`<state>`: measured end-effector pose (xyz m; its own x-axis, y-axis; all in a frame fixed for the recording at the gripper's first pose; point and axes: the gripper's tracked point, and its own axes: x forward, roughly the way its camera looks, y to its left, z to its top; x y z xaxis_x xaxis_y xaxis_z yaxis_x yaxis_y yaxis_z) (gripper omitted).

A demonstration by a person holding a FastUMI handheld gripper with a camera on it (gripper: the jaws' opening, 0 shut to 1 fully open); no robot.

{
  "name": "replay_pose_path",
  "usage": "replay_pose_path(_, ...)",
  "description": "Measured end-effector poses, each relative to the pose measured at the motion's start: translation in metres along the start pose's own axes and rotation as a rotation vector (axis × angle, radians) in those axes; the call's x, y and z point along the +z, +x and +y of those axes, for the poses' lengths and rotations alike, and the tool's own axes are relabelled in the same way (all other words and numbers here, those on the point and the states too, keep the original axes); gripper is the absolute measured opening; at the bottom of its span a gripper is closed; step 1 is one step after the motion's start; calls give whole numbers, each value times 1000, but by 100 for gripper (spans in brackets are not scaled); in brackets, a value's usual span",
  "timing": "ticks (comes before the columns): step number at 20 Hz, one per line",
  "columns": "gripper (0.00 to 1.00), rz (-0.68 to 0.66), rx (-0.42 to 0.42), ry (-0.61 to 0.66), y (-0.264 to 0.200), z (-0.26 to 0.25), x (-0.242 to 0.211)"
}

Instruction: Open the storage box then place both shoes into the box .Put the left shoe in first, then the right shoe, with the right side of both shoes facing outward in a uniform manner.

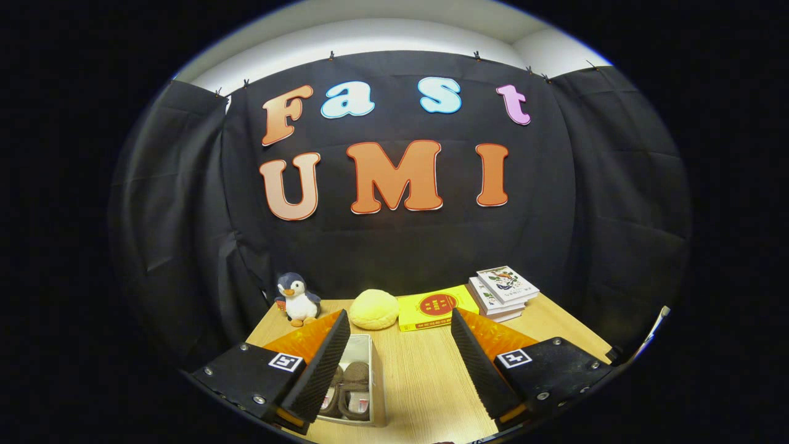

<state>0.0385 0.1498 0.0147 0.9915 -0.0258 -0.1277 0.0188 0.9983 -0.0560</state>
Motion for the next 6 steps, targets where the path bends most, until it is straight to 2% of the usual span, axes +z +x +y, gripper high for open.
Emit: replay_pose_path(6, 98, 7, -10, 4, 4, -4, 0)
